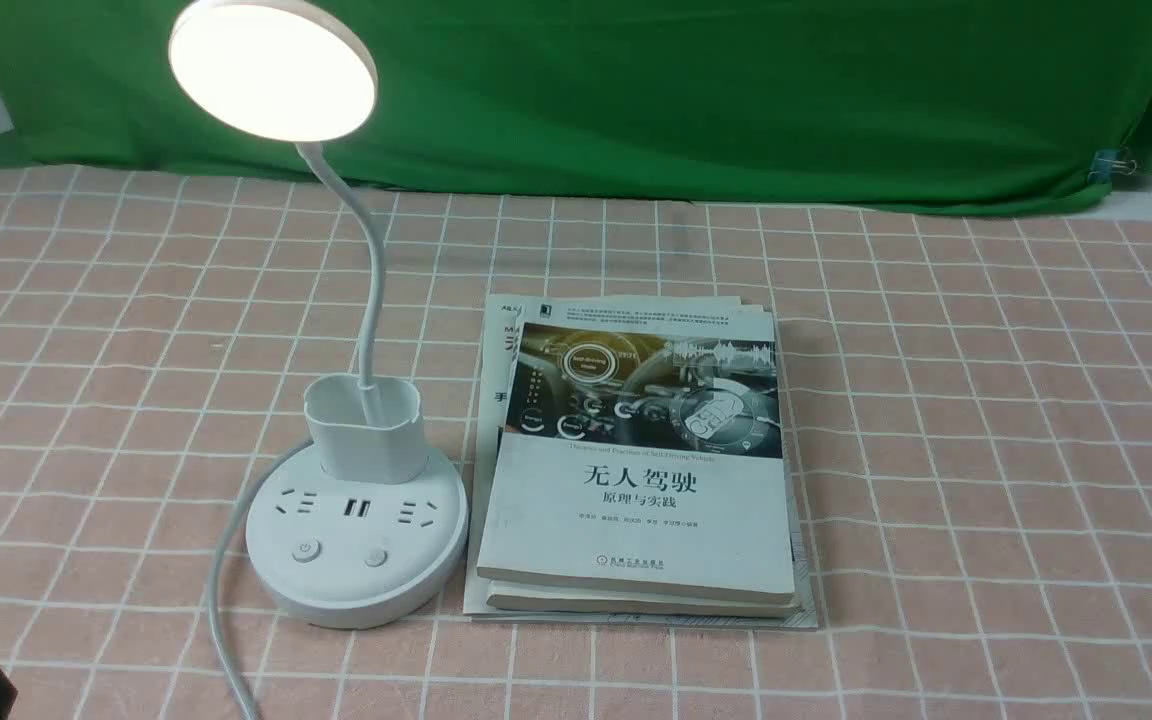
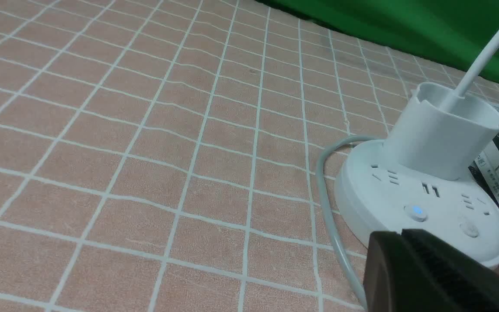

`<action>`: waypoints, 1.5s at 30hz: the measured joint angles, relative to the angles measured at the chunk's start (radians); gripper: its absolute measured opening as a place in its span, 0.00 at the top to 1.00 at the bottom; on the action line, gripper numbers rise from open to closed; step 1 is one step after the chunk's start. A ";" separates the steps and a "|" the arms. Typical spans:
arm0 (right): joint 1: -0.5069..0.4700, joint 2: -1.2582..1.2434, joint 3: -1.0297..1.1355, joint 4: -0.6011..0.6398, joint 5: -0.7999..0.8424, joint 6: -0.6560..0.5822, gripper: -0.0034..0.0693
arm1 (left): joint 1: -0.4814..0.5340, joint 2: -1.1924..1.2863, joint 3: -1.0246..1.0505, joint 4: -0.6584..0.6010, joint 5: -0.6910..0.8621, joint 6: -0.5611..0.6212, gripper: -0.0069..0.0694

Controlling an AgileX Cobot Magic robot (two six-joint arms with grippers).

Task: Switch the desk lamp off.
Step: Use the left arm to press the button switch on the lamp holder

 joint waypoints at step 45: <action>0.000 0.000 0.000 0.000 0.000 0.000 0.62 | 0.000 0.000 -0.007 -0.412 -0.308 -0.179 0.90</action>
